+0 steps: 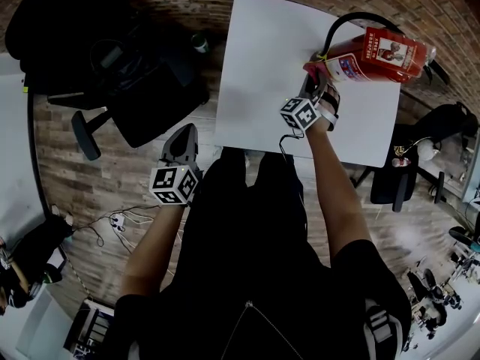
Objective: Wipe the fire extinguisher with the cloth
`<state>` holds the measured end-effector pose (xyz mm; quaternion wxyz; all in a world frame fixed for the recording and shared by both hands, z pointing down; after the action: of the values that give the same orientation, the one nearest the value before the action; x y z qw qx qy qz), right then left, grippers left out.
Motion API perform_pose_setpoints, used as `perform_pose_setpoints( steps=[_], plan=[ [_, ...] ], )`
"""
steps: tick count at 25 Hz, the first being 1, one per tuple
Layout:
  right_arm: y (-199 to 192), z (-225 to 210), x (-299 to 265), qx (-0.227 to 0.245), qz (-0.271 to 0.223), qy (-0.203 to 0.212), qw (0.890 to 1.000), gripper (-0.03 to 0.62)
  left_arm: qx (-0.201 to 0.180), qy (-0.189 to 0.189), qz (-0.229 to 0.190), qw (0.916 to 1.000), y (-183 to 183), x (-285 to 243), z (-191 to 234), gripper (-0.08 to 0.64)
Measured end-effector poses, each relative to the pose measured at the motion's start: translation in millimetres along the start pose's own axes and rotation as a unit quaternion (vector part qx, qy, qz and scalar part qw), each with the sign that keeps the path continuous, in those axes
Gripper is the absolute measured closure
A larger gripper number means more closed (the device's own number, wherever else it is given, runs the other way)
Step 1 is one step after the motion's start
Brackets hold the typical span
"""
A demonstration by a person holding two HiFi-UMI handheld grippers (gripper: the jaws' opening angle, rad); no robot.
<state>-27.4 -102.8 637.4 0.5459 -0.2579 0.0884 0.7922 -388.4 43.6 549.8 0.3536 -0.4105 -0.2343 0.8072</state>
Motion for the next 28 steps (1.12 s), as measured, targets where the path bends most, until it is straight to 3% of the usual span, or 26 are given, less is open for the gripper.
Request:
perform_pose_setpoints(
  steps=[28],
  plan=[
    [-8.8, 64.4, -56.7, -0.016, 0.039, 0.114, 0.993, 0.491, 0.006, 0.031, -0.004, 0.9995, -1.4, 15.1, 22.7, 0.534]
  ],
)
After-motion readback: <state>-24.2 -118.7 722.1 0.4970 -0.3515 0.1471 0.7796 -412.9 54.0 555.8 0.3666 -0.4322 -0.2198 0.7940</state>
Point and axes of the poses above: the fingertips, and each gripper's own axes: x backward along the fingers, z to its left, y out of its top, the point moved 7 cm from there along x, backward along the fingers, and after that the axes turned 12 degrees about x, right-handed, at the moved point
